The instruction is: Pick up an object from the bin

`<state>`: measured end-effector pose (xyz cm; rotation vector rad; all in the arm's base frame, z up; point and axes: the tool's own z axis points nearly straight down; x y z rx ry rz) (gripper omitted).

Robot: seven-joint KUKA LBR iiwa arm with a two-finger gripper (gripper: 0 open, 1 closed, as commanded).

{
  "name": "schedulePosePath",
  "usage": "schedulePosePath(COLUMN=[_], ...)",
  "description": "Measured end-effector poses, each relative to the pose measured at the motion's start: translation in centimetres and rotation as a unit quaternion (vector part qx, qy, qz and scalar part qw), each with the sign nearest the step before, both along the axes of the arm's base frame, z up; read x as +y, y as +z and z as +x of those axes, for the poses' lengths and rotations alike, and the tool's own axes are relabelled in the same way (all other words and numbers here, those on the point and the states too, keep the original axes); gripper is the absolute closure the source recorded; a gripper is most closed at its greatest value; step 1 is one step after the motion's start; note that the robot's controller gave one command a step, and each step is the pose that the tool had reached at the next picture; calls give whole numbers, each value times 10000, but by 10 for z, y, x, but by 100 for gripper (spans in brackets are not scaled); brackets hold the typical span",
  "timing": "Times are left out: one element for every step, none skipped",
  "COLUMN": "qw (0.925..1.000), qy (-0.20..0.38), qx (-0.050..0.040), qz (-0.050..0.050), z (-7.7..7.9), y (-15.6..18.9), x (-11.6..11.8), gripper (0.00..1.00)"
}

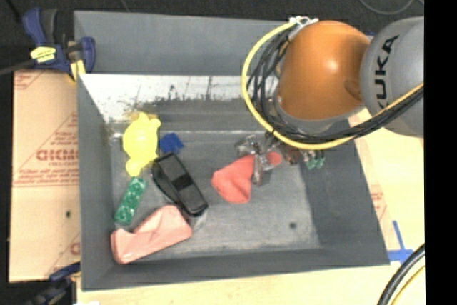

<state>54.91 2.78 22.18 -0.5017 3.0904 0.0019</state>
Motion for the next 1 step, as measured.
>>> schedulePosePath(qw=[10000], qy=[-10], qx=[1], qz=[0], z=[0], y=[0], x=[0], gripper=[100])
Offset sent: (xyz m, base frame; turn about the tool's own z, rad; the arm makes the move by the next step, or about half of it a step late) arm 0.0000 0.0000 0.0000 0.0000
